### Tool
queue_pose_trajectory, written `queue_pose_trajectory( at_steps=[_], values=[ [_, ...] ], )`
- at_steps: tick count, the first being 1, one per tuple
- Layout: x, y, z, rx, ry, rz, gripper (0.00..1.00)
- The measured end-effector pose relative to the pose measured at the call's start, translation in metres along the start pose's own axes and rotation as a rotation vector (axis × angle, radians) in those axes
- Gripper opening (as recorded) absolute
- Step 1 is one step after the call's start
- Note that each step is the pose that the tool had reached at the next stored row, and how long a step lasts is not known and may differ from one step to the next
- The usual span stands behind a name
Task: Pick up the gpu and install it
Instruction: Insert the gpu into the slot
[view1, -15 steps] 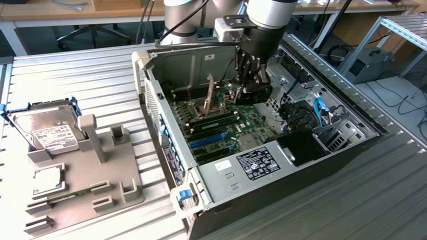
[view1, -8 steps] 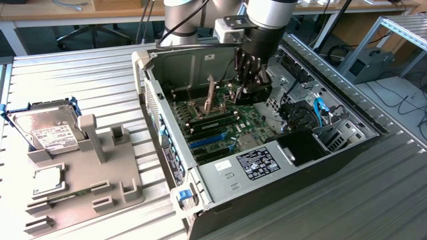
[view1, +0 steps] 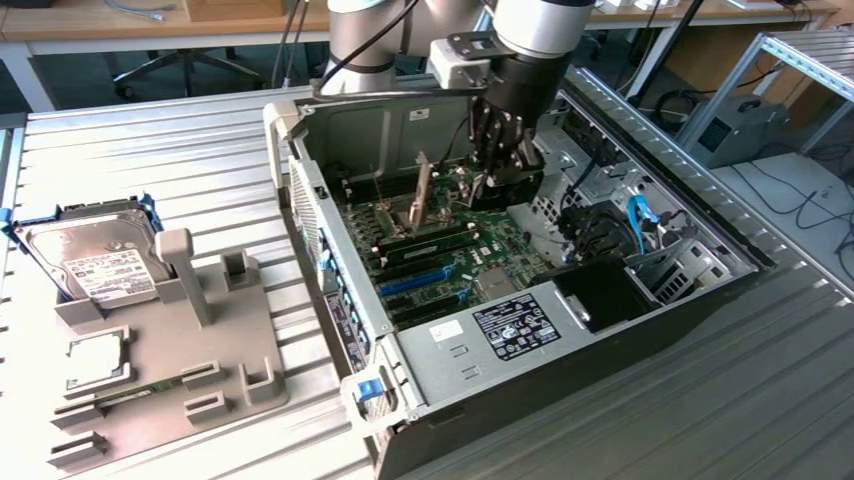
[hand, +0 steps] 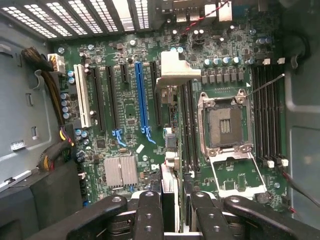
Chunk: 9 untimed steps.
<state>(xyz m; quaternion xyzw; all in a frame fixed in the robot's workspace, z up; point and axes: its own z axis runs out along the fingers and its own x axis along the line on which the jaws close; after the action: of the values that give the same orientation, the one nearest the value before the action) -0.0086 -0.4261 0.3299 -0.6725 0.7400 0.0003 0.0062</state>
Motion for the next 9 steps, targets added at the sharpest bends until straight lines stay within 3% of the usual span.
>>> queue_pose_trajectory(
  at_steps=[9],
  values=[
    [0.0, 0.0, 0.0003, -0.0003, 0.0004, -0.035, 0.27]
  ],
)
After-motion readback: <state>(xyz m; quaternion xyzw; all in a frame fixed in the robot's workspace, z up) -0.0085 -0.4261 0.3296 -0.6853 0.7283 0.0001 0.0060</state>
